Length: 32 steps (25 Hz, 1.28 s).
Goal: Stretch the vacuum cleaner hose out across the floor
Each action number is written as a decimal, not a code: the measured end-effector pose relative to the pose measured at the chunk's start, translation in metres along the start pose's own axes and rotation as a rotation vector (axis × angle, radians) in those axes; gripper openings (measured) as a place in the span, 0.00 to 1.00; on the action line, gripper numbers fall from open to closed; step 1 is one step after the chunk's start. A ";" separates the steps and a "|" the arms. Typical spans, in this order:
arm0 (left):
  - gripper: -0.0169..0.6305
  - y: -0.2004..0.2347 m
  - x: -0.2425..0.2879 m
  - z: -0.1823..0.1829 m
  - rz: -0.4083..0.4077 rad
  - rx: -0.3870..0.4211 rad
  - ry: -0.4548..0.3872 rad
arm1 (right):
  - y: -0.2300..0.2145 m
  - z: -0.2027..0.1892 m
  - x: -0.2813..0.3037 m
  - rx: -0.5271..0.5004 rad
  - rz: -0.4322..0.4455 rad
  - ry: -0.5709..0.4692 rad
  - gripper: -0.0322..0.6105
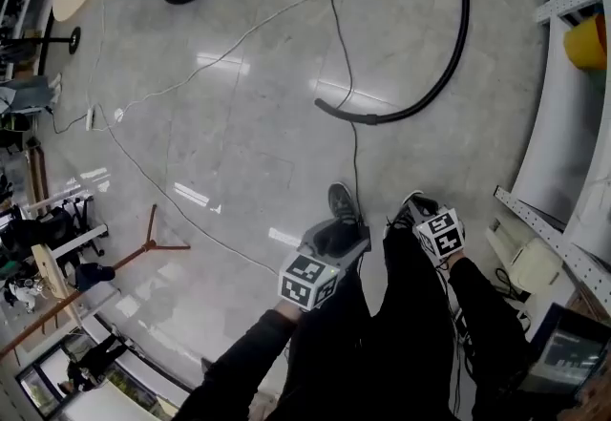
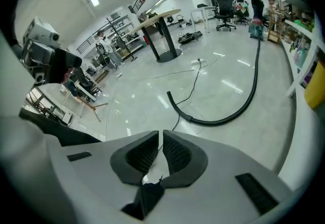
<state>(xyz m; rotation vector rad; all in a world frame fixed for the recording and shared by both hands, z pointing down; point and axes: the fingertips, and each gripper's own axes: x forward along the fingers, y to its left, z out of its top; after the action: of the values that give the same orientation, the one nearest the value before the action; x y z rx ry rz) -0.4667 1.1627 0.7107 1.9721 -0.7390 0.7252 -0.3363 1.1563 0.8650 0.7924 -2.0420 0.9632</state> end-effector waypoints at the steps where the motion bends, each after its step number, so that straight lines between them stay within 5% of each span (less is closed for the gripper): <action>1: 0.48 -0.010 -0.005 0.005 -0.005 0.010 -0.001 | 0.003 0.004 -0.017 0.015 -0.005 -0.016 0.11; 9: 0.48 -0.075 -0.056 0.043 -0.028 0.097 -0.058 | 0.028 0.061 -0.137 0.082 -0.076 -0.182 0.10; 13: 0.45 -0.103 -0.089 0.063 -0.087 0.061 -0.105 | 0.038 0.094 -0.193 0.120 -0.130 -0.268 0.10; 18: 0.11 -0.126 -0.131 0.096 -0.072 0.190 -0.262 | 0.048 0.128 -0.249 0.186 -0.161 -0.377 0.09; 21: 0.08 -0.118 -0.143 0.129 -0.066 0.285 -0.346 | 0.042 0.164 -0.264 0.210 -0.187 -0.453 0.07; 27: 0.07 -0.162 -0.172 0.148 -0.091 0.276 -0.420 | 0.076 0.197 -0.341 0.119 -0.184 -0.582 0.07; 32: 0.07 -0.142 -0.173 0.184 -0.062 0.283 -0.463 | 0.089 0.253 -0.350 0.025 -0.183 -0.647 0.07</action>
<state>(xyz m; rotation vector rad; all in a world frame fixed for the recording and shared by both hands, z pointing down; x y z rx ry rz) -0.4389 1.1009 0.4289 2.4516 -0.8762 0.3473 -0.3028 1.0712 0.4339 1.4163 -2.4318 0.6794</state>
